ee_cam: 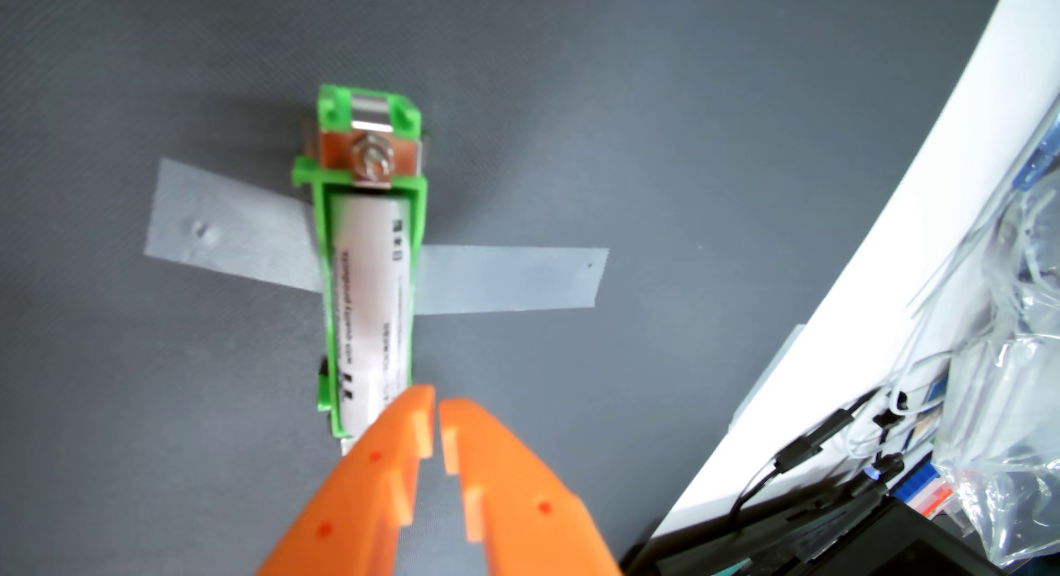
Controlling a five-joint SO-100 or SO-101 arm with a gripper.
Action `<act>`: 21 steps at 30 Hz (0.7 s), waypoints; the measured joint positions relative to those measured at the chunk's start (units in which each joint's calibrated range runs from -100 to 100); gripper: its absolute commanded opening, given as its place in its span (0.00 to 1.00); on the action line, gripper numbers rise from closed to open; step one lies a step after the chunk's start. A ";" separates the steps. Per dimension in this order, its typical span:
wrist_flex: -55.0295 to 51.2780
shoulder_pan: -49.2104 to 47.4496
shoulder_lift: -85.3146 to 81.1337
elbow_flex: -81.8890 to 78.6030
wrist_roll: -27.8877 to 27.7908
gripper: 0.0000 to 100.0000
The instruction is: Insert Battery
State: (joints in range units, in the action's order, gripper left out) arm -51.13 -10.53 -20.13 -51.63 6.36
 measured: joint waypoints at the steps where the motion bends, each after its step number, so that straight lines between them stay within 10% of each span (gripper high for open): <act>1: 0.08 0.00 0.00 0.00 -0.10 0.02; 21: 3.85 3.93 7.32 1.99 -0.20 0.02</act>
State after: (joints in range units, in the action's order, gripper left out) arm -47.28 -6.60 -12.81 -49.64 6.16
